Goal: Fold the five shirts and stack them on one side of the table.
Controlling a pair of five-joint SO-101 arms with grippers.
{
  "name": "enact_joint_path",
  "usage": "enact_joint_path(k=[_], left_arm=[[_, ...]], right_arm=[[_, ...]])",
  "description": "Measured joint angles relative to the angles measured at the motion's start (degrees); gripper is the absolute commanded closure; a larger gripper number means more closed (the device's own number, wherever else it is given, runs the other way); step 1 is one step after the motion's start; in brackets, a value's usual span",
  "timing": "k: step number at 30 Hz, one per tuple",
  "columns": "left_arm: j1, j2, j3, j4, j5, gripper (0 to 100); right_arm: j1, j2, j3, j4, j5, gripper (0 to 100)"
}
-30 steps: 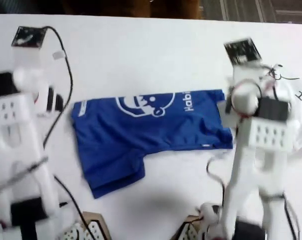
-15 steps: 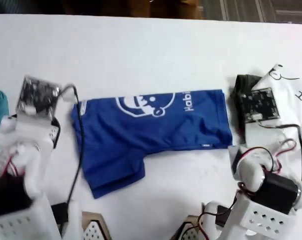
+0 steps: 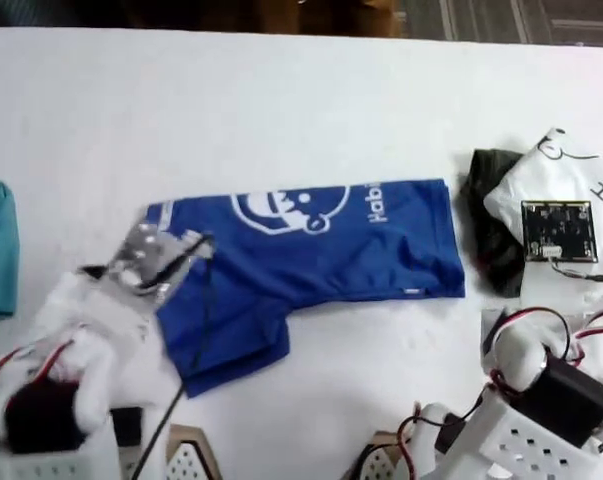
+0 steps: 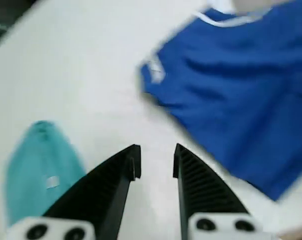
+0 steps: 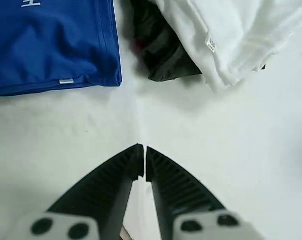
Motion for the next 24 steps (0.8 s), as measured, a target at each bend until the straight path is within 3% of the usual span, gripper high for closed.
enact_joint_path(k=[8, 15, 20, 24], left_arm=[[21.8, 21.1, -6.0, 6.2, 13.6, 87], [33.5, 37.9, -14.6, 9.2, 20.5, 79], [36.0, 46.3, -14.9, 8.2, 21.6, 79], [36.3, 49.9, -14.9, 7.4, 13.3, 79]], right_arm=[[-0.1, 0.4, 9.2, -7.1, 4.5, 98.0], [-0.1, 0.4, 18.6, -16.8, 8.5, 98.0], [-0.1, 0.4, 22.1, -21.8, 9.0, 98.0], [-0.1, 0.4, 22.4, -22.5, 9.0, 98.0]])
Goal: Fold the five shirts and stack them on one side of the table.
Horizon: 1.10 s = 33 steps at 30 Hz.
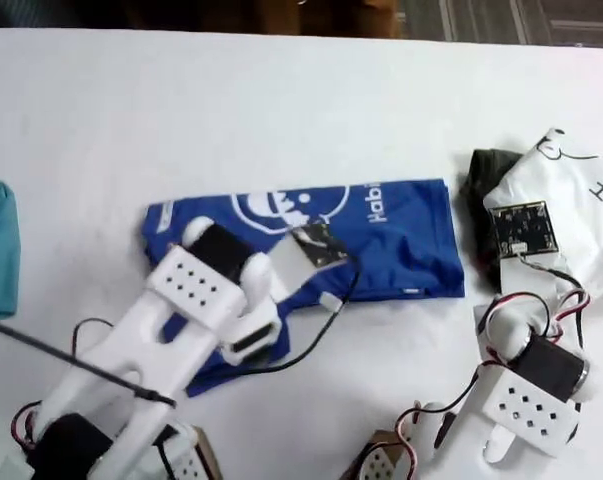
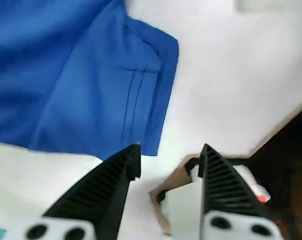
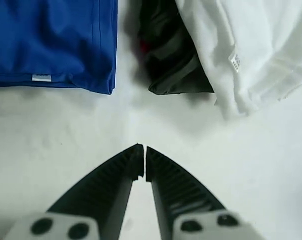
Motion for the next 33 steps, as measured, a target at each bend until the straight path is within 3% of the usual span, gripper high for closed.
enact_joint_path(k=[5, 13, 21, 26, 29, 33], left_arm=[[0.0, 0.6, 1.4, -2.8, -6.2, 79], [0.0, 0.6, 14.8, -12.0, -15.6, 79], [0.0, 2.2, 19.3, -19.2, -15.9, 79], [0.0, 12.9, 19.1, -24.0, -16.4, 80], [0.0, 21.5, 15.5, -25.0, -16.4, 87], [-0.1, 26.8, 11.4, -25.1, -16.3, 89]], right_arm=[[-0.1, 0.0, 0.0, -0.7, 0.0, 98.0], [0.0, 0.0, 0.0, -0.7, 0.0, 98.0], [0.0, 0.0, 0.0, -2.5, 0.0, 98.0], [0.0, 0.0, 0.0, -3.5, 0.0, 98.0], [0.0, 0.0, 0.0, -3.5, 0.0, 98.0], [0.0, 0.0, 0.0, -4.0, 0.0, 98.0]])
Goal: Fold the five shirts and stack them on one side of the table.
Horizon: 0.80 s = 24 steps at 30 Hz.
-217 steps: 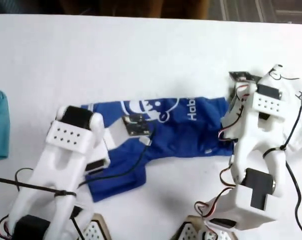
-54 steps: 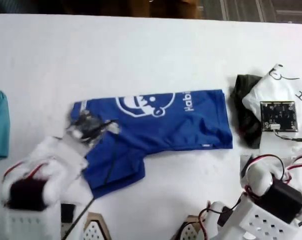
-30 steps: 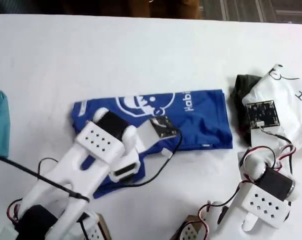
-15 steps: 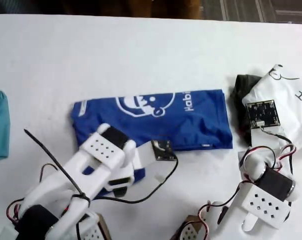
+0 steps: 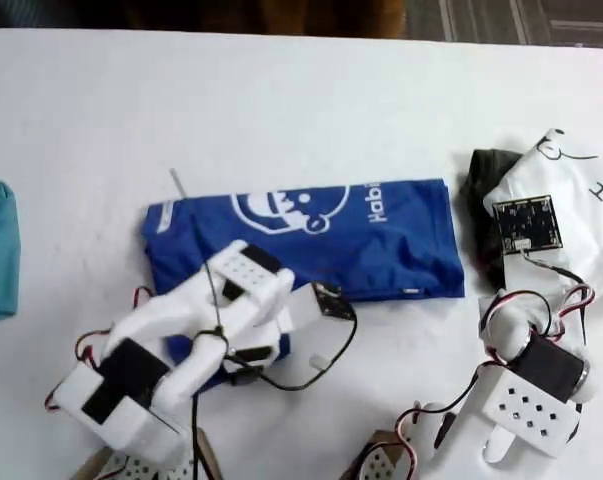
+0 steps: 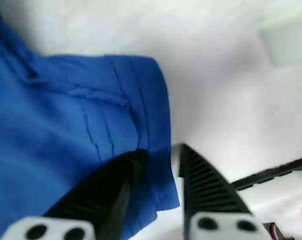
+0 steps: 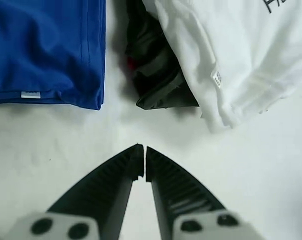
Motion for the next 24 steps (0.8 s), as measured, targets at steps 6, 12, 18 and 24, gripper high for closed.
enact_joint_path(k=[6, 12, 18, 24], left_arm=[[0.0, 0.4, -0.4, 0.1, 0.2, 91], [-0.1, 0.4, -1.8, 0.2, 5.1, 97], [-0.4, 0.5, -8.2, 1.0, 6.7, 97], [-2.0, 0.6, -18.0, 4.9, 6.7, 97]], right_arm=[[0.0, 0.0, 0.0, 0.0, 0.0, 98.0], [0.0, 0.0, 0.0, -1.7, 0.0, 98.0], [0.0, 0.0, 0.0, -3.5, 0.0, 98.0], [0.0, 0.0, 0.0, -3.6, 0.0, 98.0]])
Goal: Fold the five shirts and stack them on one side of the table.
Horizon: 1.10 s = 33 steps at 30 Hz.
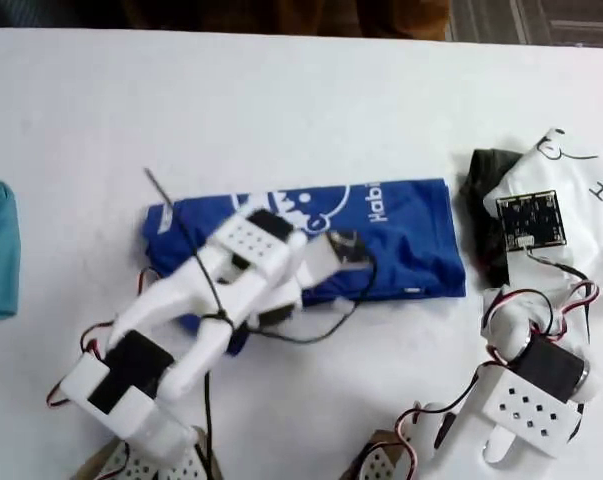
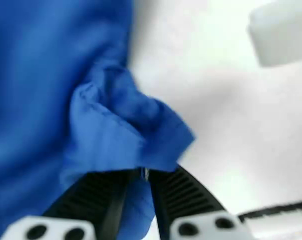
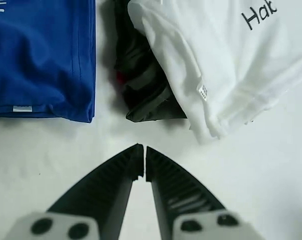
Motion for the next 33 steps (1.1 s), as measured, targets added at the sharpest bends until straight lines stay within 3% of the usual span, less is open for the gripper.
enact_joint_path(k=[11, 22, 29, 33], left_arm=[[-11.8, 12.2, -16.1, 1.2, -3.1, 97], [-12.0, 29.8, -41.6, 9.1, -3.1, 97], [-14.2, 37.8, -58.5, 16.4, -2.6, 83], [-17.2, 40.4, -69.9, 19.3, 1.7, 82]], right_arm=[[0.0, 0.0, 0.0, 0.0, 0.0, 98.0], [0.0, 0.0, 0.0, 0.0, 0.0, 98.0], [0.0, 0.0, 0.0, 0.0, 0.0, 98.0], [0.0, 0.0, 0.0, 0.0, 0.0, 98.0]])
